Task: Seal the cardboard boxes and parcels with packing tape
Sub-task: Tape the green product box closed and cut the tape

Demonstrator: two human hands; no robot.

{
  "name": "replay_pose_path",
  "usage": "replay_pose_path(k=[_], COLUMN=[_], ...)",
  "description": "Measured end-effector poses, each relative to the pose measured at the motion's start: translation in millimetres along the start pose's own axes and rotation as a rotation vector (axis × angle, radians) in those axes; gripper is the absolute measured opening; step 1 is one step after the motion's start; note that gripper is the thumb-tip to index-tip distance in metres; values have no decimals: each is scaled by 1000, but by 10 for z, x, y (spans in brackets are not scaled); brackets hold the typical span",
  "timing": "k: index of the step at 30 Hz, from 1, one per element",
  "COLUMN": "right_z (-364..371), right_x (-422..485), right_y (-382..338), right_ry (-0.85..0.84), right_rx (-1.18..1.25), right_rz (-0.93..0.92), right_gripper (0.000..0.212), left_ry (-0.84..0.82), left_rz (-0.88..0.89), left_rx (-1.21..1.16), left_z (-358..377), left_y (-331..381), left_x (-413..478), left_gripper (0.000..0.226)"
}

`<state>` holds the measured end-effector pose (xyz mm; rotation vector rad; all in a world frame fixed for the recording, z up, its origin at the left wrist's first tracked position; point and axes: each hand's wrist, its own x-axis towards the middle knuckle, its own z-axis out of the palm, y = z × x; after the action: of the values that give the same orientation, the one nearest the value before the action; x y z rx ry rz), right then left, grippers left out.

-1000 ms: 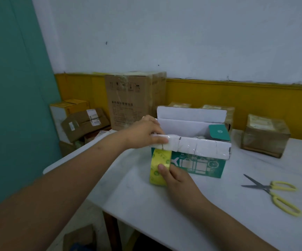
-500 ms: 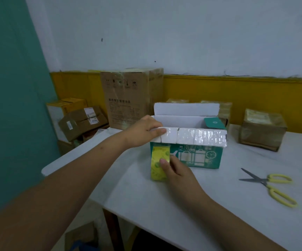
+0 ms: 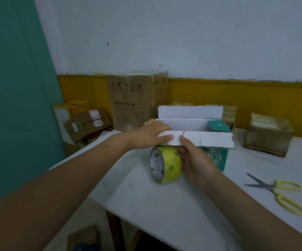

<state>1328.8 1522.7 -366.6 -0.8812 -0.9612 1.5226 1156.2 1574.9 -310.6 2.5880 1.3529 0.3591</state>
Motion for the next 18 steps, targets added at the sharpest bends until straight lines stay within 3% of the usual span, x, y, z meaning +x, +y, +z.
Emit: replay_pose_path(k=[6,10,12,18], right_z=[-12,4,15,-22], right_x=[70,97,90,35], right_y=[27,-9,-44,-139], right_ry=[93,125,127,82], right_rx=[-71,-61,-43,-9], right_rz=[-76,-82,-71,-23], right_gripper=[21,18,19,28], left_ry=[-47,15,60,-7], left_rz=[46,58,135,141], left_rx=[184,682,812,423], left_z=[-120,-199,-199,-141], left_y=[53,114,148,215], left_x=[-202,-205,-180,-165], left_gripper=[77,80,81,70])
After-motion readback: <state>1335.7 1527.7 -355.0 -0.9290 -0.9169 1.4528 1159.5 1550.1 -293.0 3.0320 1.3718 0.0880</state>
